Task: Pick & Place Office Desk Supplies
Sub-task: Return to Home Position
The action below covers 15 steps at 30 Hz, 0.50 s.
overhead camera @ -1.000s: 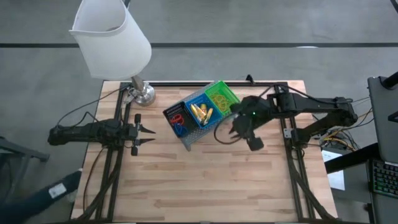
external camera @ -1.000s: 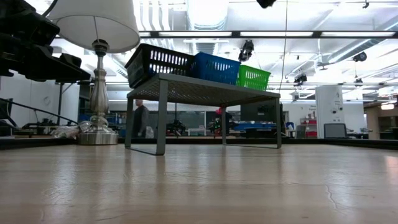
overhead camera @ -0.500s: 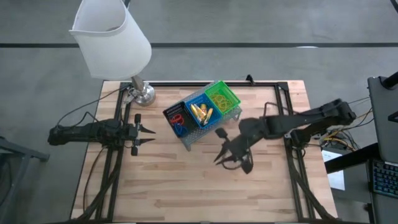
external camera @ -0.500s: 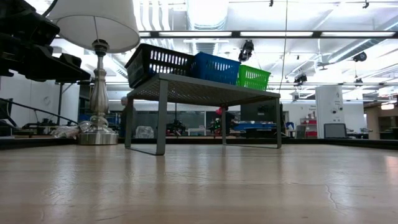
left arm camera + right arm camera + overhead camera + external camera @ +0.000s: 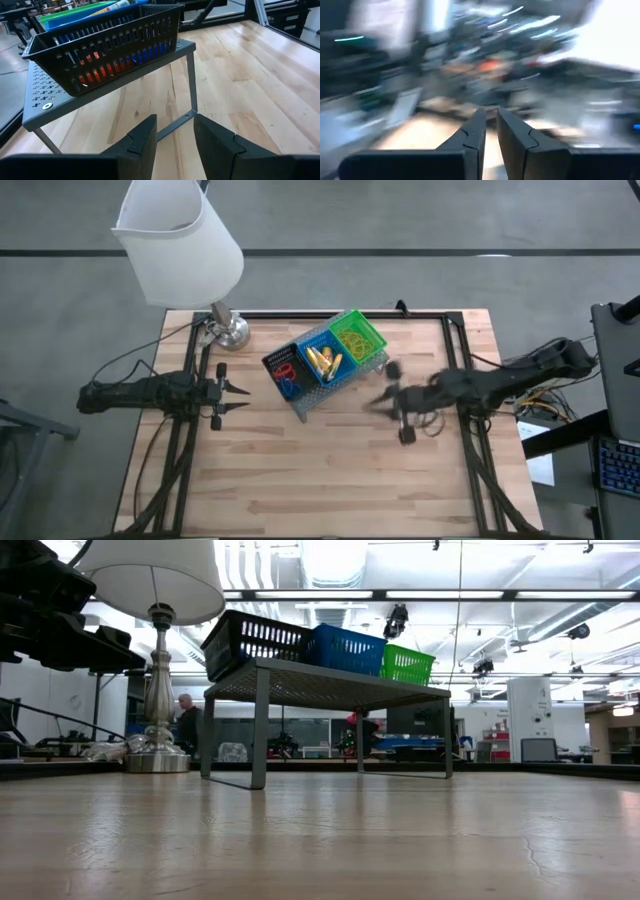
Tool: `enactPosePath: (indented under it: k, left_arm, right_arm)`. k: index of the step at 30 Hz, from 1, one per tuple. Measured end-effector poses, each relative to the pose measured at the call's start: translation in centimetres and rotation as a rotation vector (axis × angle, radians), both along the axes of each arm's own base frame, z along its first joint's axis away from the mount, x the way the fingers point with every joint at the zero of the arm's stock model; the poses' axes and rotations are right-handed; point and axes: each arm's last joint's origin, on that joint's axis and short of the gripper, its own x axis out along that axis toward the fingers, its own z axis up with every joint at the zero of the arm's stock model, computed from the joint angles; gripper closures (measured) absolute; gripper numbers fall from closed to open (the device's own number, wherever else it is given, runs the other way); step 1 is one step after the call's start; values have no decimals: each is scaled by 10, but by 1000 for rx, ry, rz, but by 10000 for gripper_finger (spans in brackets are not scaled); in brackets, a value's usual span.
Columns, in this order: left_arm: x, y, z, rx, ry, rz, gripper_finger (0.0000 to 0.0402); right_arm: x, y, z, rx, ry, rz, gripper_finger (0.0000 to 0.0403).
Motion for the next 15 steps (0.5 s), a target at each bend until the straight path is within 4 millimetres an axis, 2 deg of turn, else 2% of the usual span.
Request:
enactPosePath:
  k: [2, 4, 6, 10, 15]
  left_arm:
    - [0, 0, 0, 0, 0, 0, 268]
    - [0, 0, 0, 0, 0, 0, 268]
    - [0, 0, 0, 0, 0, 0, 268]
    - [0, 0, 0, 0, 2, 0, 268]
    - [0, 0, 0, 0, 6, 0, 268]
  right_arm:
    - [-14, -8, -7, -23, -118, -200, 360]
    - [-26, -21, -20, -22, -135, -314, 360]
    - [-35, -36, -30, -14, -103, -272, 360]
    - [-53, -63, -43, 58, -76, -28, 360]
    - [-77, -78, -61, 153, -133, -50, 360]
